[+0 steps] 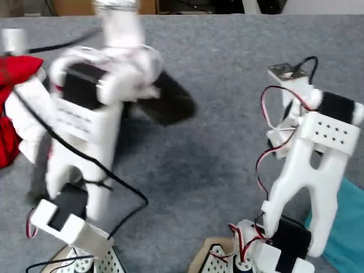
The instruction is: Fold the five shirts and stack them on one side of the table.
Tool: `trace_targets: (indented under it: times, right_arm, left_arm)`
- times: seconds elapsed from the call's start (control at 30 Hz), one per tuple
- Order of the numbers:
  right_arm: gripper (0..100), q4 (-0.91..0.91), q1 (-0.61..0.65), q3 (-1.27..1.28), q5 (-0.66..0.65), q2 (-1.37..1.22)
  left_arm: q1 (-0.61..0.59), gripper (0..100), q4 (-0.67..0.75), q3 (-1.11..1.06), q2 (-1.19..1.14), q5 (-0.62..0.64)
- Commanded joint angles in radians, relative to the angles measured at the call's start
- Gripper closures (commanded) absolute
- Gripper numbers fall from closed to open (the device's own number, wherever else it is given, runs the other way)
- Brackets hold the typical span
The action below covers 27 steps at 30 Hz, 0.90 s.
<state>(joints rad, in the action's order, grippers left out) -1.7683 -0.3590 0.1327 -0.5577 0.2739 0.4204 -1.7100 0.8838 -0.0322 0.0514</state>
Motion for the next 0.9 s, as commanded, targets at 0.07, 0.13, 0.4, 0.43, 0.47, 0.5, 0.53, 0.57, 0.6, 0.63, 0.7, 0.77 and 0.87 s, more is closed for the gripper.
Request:
trace_targets:
  times: [0.07, 0.13, 0.4, 0.43, 0.47, 0.5, 0.53, 0.57, 0.6, 0.63, 0.7, 0.77, 0.87]
  right_arm:
    - [99.4, -0.005, -0.093, 0.002, -0.046, 0.044]
    - [99.4, -0.005, -0.099, 0.002, -0.051, 0.044]
    - [99.3, -0.008, 0.001, 0.001, -0.049, 0.044]
    - [99.3, -0.009, 0.035, -0.001, -0.049, 0.044]
    - [99.3, -0.011, 0.074, -0.001, -0.046, 0.044]
    - [99.3, -0.011, 0.119, -0.001, -0.046, 0.044]
    - [99.3, -0.011, 0.165, -0.001, -0.044, 0.044]
    - [99.3, -0.011, 0.214, -0.001, -0.043, 0.042]
    - [99.1, -0.009, 0.265, -0.001, -0.043, 0.041]
    - [98.1, -0.008, 0.318, -0.001, -0.043, 0.041]
    - [93.1, -0.006, 0.421, -0.002, -0.043, 0.041]
    - [84.3, -0.005, 0.524, -0.002, -0.044, 0.033]
    - [70.9, 0.020, 0.644, -0.035, -0.035, -0.028]
  left_arm:
    - [0.141, 97, 0.046, -0.054, -0.010, 0.006]
    - [0.150, 92, 0.031, -0.095, -0.022, 0.008]
    - [-0.109, 75, -0.051, -0.169, 0.022, 0.213]
    - [-0.181, 75, -0.051, -0.189, 0.039, 0.203]
    - [-0.262, 75, -0.051, -0.213, 0.053, 0.189]
    - [-0.339, 75, -0.051, -0.238, 0.064, 0.170]
    - [-0.414, 75, -0.051, -0.267, 0.073, 0.149]
    - [-0.497, 75, -0.049, -0.298, 0.074, 0.124]
    - [-0.580, 75, -0.049, -0.334, 0.076, 0.095]
    - [-0.657, 75, -0.044, -0.379, 0.070, 0.061]
    - [-0.786, 75, 0.031, -0.497, 0.033, -0.018]
    - [-0.881, 75, 0.164, -0.629, -0.007, -0.063]
    - [-0.954, 75, 0.338, -0.772, -0.056, -0.080]
